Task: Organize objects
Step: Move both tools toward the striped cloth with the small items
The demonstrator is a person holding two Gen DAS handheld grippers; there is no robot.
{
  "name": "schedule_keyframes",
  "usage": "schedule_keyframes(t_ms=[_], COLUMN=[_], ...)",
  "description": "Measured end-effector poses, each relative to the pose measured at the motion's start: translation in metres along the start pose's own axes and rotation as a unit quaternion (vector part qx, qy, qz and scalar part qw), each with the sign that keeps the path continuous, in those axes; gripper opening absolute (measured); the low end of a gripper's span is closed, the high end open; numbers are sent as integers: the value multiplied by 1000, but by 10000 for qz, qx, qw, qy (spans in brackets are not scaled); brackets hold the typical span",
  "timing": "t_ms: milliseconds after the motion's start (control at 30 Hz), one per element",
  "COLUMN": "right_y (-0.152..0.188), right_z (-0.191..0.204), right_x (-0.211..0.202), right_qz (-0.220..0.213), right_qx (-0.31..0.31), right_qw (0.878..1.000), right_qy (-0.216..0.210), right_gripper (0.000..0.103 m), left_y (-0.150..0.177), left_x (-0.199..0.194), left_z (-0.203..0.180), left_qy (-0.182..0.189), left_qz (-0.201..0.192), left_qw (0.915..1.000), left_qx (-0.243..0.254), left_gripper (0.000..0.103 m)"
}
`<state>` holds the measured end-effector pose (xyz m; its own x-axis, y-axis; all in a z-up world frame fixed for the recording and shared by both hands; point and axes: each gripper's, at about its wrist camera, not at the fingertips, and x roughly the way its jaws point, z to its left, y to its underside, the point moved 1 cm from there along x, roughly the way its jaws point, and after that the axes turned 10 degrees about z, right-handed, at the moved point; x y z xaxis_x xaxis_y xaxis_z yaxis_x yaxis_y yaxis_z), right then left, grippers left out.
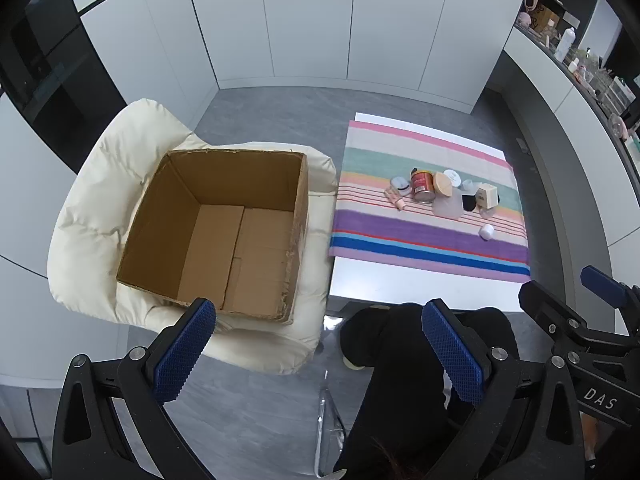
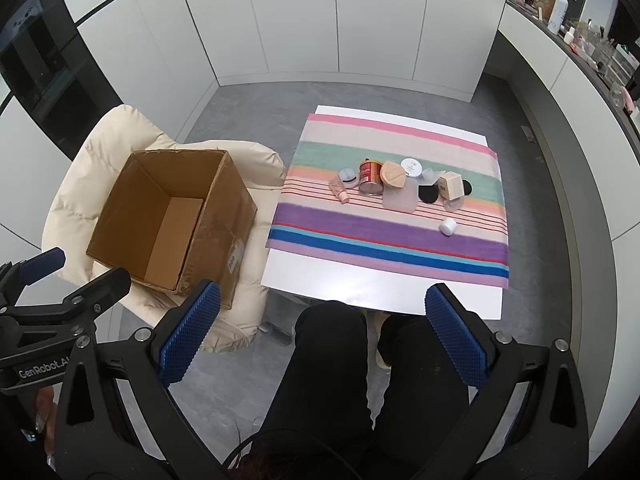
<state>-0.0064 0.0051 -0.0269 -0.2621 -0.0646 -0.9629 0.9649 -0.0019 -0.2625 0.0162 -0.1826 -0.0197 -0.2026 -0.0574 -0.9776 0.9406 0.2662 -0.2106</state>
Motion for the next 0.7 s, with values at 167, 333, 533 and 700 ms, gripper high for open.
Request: schedule_keyframes(t_ms=[167,333,533,700], right_y=[-1,-1,0,1], right_z=[-2,-4,-3,-1], right_x=[-2,-3,-3,-6], right_qz=[-27,-48,-50,-51], right_qx=[2,9,-14,-137], right_qw=[10000,10000,10000,9999], right_qy=[8,6,-30,-35], right_gripper=[103,103,103,103], left_y=[2,2,3,2], left_x=[0,0,-1,-2], left_z=[-2,-4,-7,-8], left_qy=[-31,-36,-106,-116], left_qz=[-10,-1,11,3], left_qw=[10000,10000,9999,9999], left_qx=[14,23,30,13], left_gripper=[102,102,102,102])
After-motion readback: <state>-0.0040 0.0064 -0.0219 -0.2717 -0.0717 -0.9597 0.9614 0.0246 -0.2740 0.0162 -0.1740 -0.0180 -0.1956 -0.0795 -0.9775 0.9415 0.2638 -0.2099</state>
